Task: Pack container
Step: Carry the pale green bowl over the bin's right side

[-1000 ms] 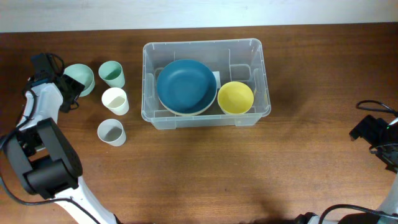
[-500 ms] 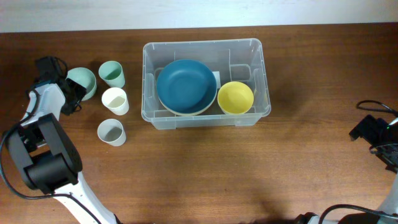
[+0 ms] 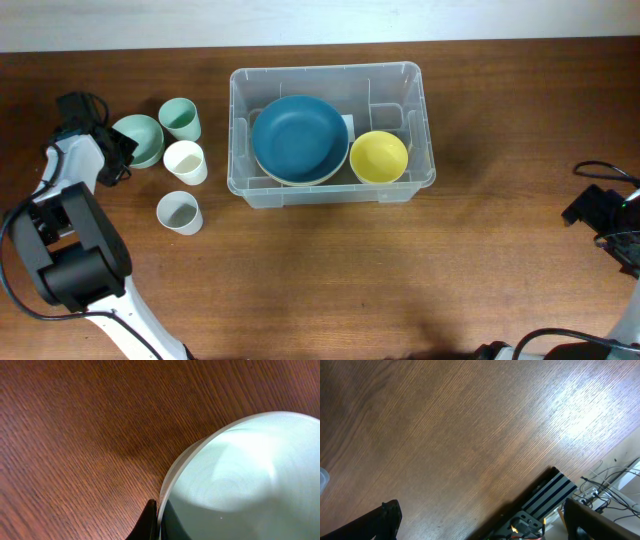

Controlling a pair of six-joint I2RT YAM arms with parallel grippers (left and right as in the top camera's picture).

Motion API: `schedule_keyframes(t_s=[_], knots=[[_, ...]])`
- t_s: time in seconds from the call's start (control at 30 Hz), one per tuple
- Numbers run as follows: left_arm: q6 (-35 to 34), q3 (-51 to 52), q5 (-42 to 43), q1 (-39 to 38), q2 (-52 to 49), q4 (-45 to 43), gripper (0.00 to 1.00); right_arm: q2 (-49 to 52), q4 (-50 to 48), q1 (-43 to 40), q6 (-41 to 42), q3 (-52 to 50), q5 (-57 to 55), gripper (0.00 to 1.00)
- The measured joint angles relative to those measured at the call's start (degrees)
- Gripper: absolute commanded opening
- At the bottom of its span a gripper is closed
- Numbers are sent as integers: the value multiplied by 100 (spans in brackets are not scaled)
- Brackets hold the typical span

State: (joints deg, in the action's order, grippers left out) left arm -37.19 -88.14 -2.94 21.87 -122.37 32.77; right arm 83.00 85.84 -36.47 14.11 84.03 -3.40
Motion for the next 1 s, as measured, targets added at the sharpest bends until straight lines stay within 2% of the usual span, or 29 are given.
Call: schedule_keyframes(t_s=[0.17, 0.4, 0.6, 0.8, 1.0], knots=[[2, -264, 0, 267, 0, 232, 1, 0, 0, 0, 2, 0, 0, 99], [0, -1276, -2, 752, 0, 822, 1, 0, 2, 0, 2, 0, 0, 99], [4, -2153, 247, 796, 103, 1075, 1, 0, 2, 0, 2, 0, 0, 99], [7, -2538, 1152, 422, 745, 1078, 1, 0, 2, 2, -2, 0, 0, 99], [411, -2610, 1759, -828, 1519, 1086, 1, 0, 0, 0, -2, 0, 2, 99]])
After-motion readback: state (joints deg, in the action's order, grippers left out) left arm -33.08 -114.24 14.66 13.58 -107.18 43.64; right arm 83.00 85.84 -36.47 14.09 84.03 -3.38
